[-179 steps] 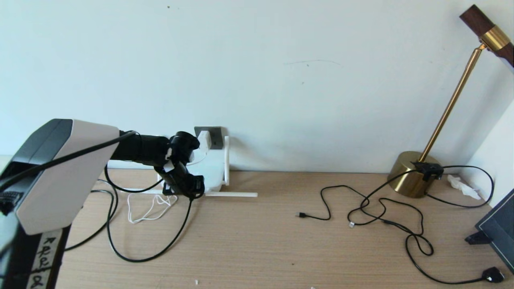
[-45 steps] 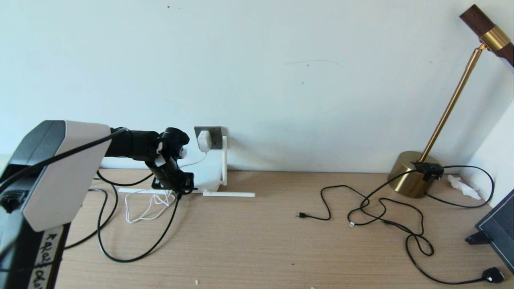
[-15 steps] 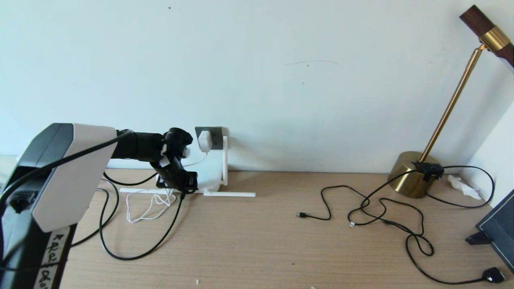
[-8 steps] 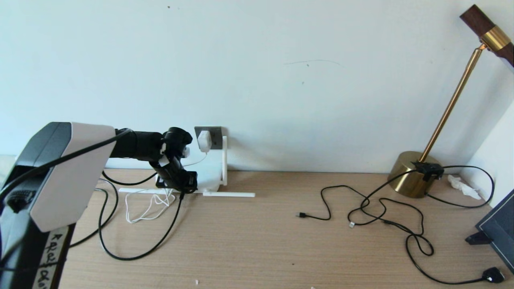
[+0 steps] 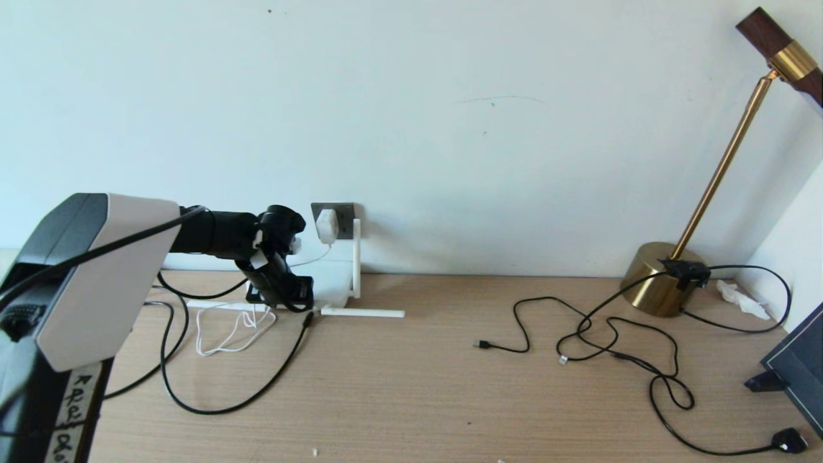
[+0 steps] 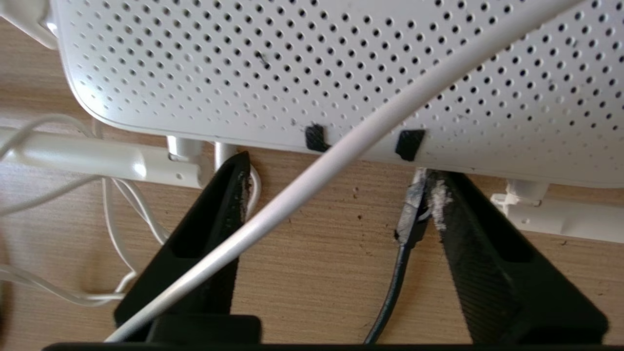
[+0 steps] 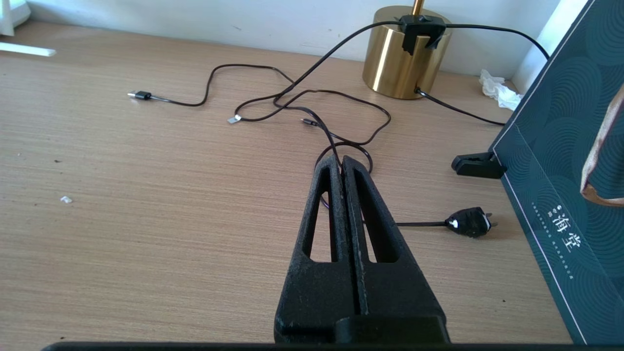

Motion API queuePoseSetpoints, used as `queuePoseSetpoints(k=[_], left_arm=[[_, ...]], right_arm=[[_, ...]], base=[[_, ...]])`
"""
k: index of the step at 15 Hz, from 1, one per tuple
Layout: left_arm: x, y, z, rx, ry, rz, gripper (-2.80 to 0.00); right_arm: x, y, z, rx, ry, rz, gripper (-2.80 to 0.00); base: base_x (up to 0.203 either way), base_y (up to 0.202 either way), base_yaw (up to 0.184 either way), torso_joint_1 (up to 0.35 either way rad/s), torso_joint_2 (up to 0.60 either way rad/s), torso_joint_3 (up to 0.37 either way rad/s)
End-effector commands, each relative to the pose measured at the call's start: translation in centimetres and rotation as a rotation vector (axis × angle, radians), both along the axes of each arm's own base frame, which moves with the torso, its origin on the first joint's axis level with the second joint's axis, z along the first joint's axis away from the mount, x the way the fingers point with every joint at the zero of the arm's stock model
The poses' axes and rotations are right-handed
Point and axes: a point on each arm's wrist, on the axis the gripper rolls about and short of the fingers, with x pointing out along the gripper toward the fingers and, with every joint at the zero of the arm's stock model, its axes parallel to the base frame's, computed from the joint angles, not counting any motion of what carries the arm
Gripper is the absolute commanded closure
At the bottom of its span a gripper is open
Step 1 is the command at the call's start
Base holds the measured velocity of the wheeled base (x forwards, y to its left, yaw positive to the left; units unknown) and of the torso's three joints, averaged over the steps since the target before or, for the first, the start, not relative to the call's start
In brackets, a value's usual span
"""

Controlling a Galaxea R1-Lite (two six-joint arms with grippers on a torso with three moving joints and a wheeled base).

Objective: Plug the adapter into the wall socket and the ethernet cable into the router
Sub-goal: Align cable and router interface

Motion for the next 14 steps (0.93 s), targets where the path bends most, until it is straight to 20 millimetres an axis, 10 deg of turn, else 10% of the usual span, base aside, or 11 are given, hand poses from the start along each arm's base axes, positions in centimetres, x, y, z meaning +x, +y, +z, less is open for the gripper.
queuePoseSetpoints(k=[1, 14], left_arm=[[-0.4, 0.1, 0.2, 0.000, 0.009, 0.000, -2.80], [-4.8, -0.1, -0.3, 0.013, 0.084, -0.023, -2.80]], right_arm=[[0.0, 0.0, 0.0, 0.000, -0.001, 0.001, 0.00], [0.0, 0.0, 0.0, 0.000, 0.000, 0.001, 0.00]], base=[[0.000, 0.000, 0.000, 0.000, 0.00, 0.000], [0.000, 0.000, 0.000, 0.000, 0.00, 0.000]])
